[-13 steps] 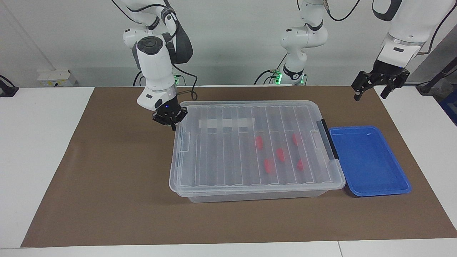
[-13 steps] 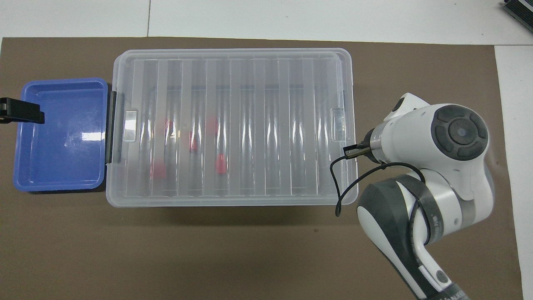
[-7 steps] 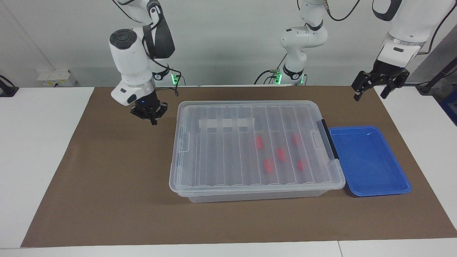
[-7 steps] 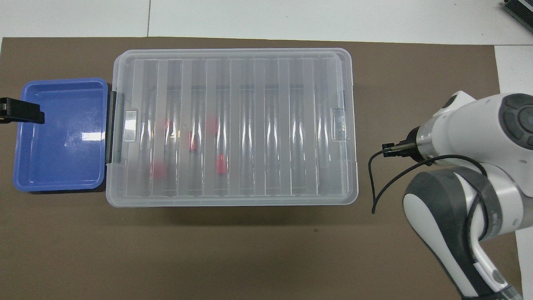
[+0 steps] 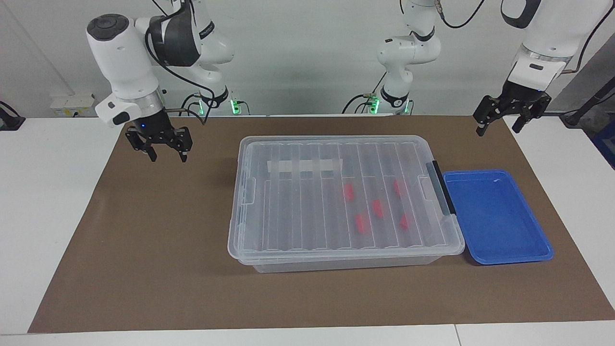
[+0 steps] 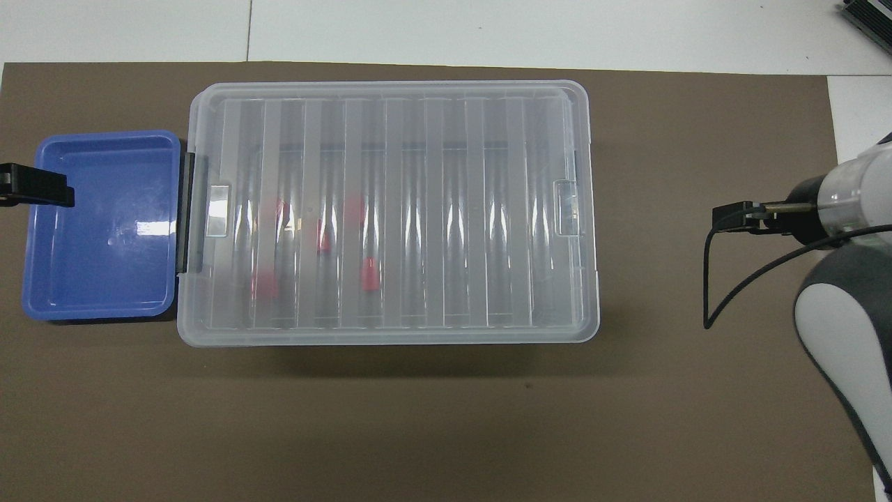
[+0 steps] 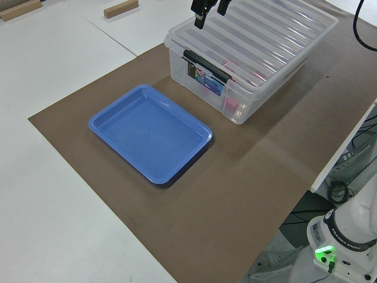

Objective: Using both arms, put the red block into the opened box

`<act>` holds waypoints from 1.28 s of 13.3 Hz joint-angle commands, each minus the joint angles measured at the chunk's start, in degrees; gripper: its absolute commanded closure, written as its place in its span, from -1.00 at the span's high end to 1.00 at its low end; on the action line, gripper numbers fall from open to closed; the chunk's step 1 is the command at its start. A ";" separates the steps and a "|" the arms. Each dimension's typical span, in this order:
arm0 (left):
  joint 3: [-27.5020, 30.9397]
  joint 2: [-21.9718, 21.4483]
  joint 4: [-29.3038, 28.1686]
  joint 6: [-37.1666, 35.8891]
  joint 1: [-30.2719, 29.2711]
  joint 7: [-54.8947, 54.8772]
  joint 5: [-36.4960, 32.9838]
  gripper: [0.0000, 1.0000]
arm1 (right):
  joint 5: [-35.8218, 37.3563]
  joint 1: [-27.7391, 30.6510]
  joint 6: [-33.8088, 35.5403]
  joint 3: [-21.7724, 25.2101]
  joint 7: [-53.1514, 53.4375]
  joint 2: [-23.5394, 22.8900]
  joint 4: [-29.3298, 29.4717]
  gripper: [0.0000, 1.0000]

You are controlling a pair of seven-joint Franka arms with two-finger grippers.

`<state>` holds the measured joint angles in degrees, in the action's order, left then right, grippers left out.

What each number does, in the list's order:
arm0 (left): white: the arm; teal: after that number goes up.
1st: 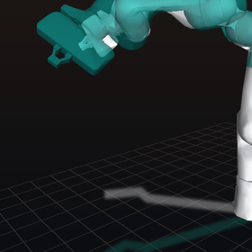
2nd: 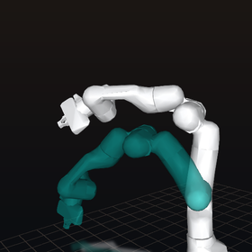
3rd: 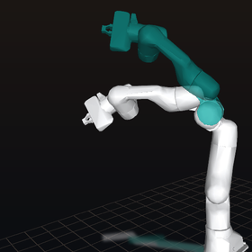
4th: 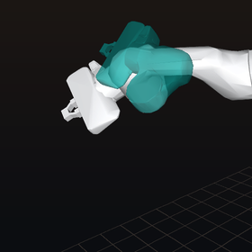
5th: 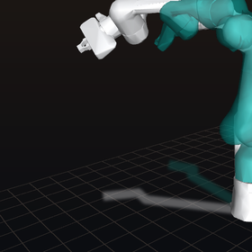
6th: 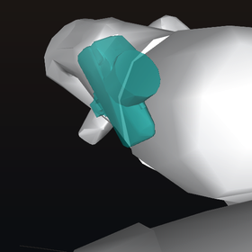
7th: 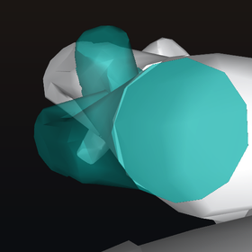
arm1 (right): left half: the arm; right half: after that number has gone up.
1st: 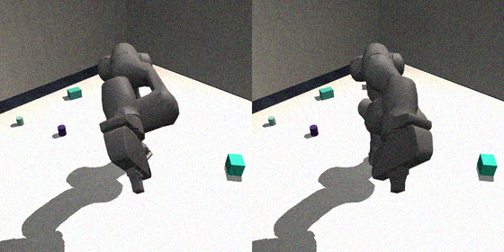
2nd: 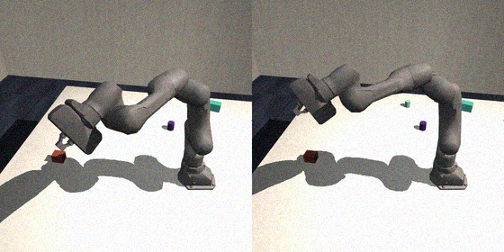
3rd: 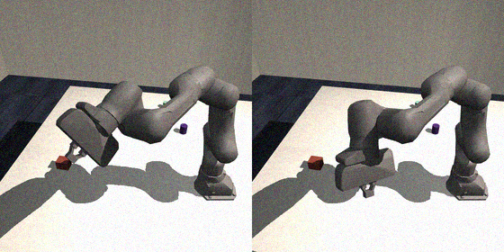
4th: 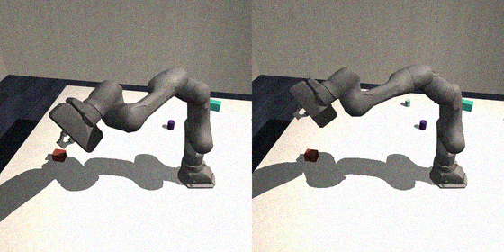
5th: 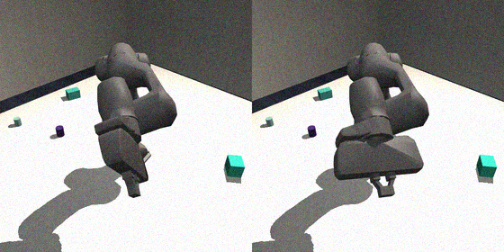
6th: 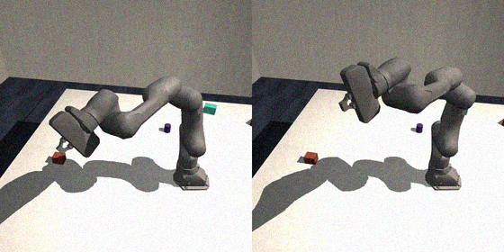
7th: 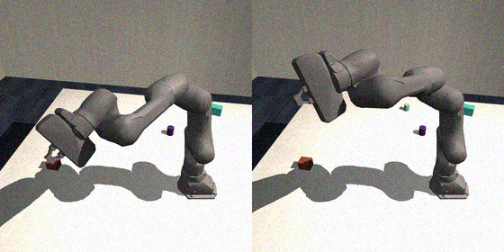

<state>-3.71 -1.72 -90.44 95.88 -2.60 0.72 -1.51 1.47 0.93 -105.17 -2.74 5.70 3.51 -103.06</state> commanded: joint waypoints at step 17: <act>0.11 -1.89 -1.94 -0.35 -0.12 0.51 -0.43 1.00 | -0.77 1.35 15.87 -0.86 3.88 -1.84 11.22 1.00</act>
<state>-3.71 -1.72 -90.44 95.88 -2.60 0.72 -1.51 1.45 1.97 -88.67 -3.21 8.74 0.09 -89.78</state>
